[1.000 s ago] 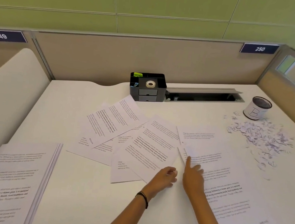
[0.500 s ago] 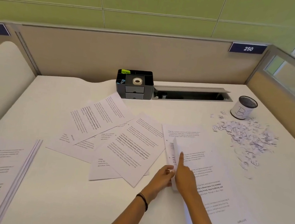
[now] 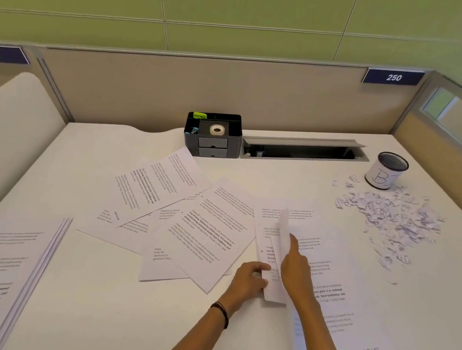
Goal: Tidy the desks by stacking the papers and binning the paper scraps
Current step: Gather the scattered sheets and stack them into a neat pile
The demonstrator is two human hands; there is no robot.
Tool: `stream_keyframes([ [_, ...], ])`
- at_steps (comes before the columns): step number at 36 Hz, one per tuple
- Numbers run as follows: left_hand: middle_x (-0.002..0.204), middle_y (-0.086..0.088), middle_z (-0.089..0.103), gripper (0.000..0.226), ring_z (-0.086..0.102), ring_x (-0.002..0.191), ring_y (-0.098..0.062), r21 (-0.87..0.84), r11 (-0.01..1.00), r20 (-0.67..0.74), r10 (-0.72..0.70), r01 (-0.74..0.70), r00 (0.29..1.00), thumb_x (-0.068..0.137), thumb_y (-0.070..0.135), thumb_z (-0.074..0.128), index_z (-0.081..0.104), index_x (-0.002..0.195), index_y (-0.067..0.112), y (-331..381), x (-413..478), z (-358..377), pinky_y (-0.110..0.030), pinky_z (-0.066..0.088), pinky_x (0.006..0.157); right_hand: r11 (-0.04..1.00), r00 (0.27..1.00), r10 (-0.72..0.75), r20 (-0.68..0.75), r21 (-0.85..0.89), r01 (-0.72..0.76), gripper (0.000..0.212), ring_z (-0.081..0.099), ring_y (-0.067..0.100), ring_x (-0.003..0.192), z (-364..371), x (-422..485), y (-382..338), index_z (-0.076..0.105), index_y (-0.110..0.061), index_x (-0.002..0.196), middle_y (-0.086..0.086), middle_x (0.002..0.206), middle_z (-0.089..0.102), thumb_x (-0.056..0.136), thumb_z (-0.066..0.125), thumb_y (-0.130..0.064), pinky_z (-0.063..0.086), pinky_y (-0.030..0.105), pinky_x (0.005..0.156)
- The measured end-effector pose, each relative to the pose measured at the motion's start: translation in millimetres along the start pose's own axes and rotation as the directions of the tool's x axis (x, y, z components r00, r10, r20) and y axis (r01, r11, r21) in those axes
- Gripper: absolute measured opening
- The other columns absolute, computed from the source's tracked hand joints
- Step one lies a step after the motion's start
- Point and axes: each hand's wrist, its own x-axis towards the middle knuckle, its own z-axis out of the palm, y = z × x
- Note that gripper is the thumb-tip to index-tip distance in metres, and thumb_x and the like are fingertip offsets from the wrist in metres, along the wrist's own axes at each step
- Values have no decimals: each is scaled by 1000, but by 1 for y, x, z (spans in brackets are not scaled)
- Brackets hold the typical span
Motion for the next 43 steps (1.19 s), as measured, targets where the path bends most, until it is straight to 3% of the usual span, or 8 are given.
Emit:
stream_keyframes([
  [8,122,-9,58,55,61,102,-17,127,991,237,-69,39,969,83,0,62,38,127,23,11,-15,-55,-27,56,79,984,998,-57,-33,169,62,46,42,11,50,12,9,-21,24,-15,143,0,59,45,98,31,-10,36,22,46],
  [17,101,10,61,39,61,88,-2,-37,997,-59,68,-70,996,98,28,45,25,131,33,8,-6,-45,-17,53,63,956,993,-118,5,271,112,46,45,7,54,26,14,-38,21,-14,144,-6,64,46,99,33,-15,36,13,47],
  [21,122,1,54,46,58,102,-12,49,993,-95,110,-105,989,95,24,53,23,128,36,6,-4,-35,-25,53,83,961,997,-77,6,267,72,46,43,13,52,26,26,-29,23,-15,145,4,62,46,100,28,-13,37,22,50],
  [24,137,5,32,64,34,127,-10,300,936,-249,263,-184,932,91,21,58,19,142,25,-2,5,-28,-28,30,110,959,998,-67,-17,274,69,45,41,12,52,17,34,-20,23,-17,145,4,61,44,100,25,-12,34,21,49],
  [27,135,8,22,62,25,125,-4,442,876,-305,349,-193,886,92,18,57,23,144,15,2,12,-23,-20,19,112,957,996,-62,-57,281,76,45,38,10,49,8,40,-11,22,-18,145,3,58,42,100,24,-12,31,20,49],
  [30,121,1,37,53,45,103,-7,324,935,-176,208,-143,962,93,18,55,32,141,13,10,19,-18,-16,39,93,963,996,-48,-75,260,66,46,37,11,48,7,47,-3,23,-16,146,4,56,39,100,25,-11,31,22,48],
  [36,127,-1,45,46,49,105,-9,166,985,-122,64,-43,990,95,25,51,36,138,17,12,34,-3,-5,41,72,973,999,-25,-27,229,30,46,43,16,53,15,53,7,20,-16,146,8,60,45,100,25,-13,37,29,54],
  [43,99,6,49,34,51,94,-9,19,995,-97,-94,96,991,97,29,47,42,128,18,21,46,5,-20,46,81,975,1000,-12,-4,221,13,47,39,14,48,16,56,13,18,-15,146,5,57,42,100,27,-11,33,24,47],
])
